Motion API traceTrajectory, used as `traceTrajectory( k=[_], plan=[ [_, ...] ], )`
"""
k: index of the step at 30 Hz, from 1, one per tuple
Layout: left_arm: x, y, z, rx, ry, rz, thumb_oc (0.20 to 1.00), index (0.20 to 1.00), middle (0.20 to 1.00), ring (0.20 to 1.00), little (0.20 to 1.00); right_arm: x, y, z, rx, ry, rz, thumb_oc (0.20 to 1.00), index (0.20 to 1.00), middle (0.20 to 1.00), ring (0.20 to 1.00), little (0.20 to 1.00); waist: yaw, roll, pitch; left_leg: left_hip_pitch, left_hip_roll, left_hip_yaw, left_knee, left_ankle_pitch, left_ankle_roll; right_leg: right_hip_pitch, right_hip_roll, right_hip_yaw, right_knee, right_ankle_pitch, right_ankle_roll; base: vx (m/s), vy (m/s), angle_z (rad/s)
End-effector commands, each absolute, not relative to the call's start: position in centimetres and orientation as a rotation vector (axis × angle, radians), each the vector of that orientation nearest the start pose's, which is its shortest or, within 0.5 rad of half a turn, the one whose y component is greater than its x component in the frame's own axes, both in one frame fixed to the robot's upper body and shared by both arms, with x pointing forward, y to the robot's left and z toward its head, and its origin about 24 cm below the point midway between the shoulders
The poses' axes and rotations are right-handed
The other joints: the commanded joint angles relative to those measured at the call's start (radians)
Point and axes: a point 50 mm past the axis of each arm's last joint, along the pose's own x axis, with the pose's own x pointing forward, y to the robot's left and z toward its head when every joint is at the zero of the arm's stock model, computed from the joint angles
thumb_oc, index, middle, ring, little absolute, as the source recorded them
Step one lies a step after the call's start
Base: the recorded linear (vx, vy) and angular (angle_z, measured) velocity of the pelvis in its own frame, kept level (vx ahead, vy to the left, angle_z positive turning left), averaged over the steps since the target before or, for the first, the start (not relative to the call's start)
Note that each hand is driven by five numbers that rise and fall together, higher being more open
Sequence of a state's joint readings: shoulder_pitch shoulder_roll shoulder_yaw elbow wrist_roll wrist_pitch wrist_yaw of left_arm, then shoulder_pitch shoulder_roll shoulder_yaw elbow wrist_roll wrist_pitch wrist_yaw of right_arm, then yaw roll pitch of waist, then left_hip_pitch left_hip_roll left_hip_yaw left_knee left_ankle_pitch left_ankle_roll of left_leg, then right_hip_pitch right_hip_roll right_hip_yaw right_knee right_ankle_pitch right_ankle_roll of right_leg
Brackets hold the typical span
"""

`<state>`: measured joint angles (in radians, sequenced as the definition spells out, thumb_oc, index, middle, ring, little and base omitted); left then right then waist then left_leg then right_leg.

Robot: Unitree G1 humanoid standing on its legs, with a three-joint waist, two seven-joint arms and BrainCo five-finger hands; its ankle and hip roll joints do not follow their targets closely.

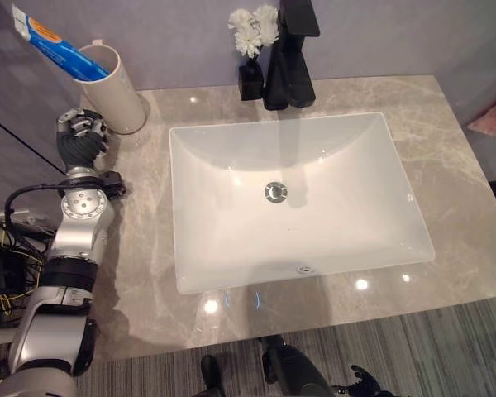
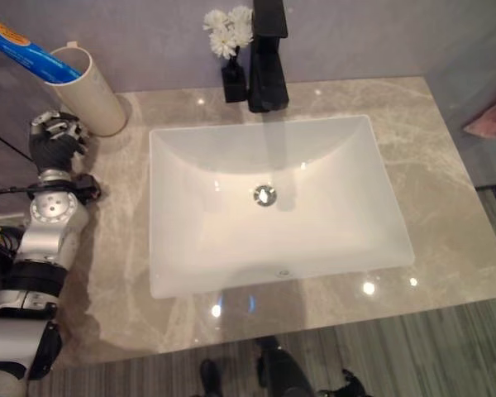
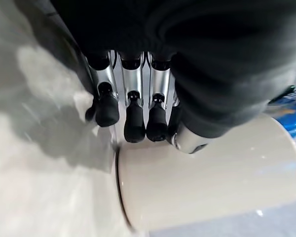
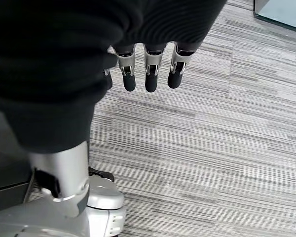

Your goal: Put brush and paste in cup on sink, flatten towel.

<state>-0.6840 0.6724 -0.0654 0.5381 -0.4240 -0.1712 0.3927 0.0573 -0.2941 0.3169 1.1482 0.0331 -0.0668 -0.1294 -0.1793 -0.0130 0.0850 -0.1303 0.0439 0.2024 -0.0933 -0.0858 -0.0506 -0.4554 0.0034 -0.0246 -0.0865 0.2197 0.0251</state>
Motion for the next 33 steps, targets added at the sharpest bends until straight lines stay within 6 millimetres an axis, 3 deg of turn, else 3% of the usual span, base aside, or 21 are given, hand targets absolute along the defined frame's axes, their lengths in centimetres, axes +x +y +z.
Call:
traceTrajectory(
  k=[1,15,24,33],
  plan=[
    [35.7,29.7,20.7,0.208,-0.380,0.515,0.200,0.200,0.200,0.200,0.200,8.8,-24.6,-15.4,-0.515,1.123,0.002,1.000,1.000,1.000,1.000,1.000,-0.024,-0.009,0.010,0.084,0.004,-0.025,0.006,0.014,-0.032,0.020,-0.037,0.012,-0.001,0.002,0.111,0.00,0.000,0.00],
    [36.6,29.5,24.1,0.428,-0.425,0.477,0.200,0.200,0.200,0.200,0.200,9.4,-24.7,-14.9,-0.491,1.058,0.018,1.000,1.000,1.000,1.000,1.000,-0.041,-0.022,0.017,0.057,0.013,-0.019,0.006,0.019,-0.041,-0.011,-0.030,0.012,-0.001,0.011,0.114,0.00,-0.005,-0.01],
    [37.3,28.1,23.0,0.460,-0.404,0.426,0.200,0.200,0.200,0.200,0.200,9.1,-24.4,-15.0,-0.492,1.053,0.039,1.000,1.000,1.000,1.000,1.000,-0.051,-0.032,0.019,0.061,0.019,-0.016,0.006,0.015,-0.045,-0.015,-0.027,0.013,-0.001,0.011,0.112,0.00,0.000,0.00],
    [37.8,25.4,22.4,0.431,-0.422,0.328,0.200,0.200,0.200,0.200,0.200,9.4,-24.3,-14.9,-0.486,1.040,0.039,1.000,1.000,1.000,1.000,1.000,-0.057,-0.033,0.021,0.063,0.020,-0.008,0.006,0.014,-0.046,-0.021,-0.025,0.014,-0.001,0.016,0.111,0.00,-0.004,-0.01]
  ],
)
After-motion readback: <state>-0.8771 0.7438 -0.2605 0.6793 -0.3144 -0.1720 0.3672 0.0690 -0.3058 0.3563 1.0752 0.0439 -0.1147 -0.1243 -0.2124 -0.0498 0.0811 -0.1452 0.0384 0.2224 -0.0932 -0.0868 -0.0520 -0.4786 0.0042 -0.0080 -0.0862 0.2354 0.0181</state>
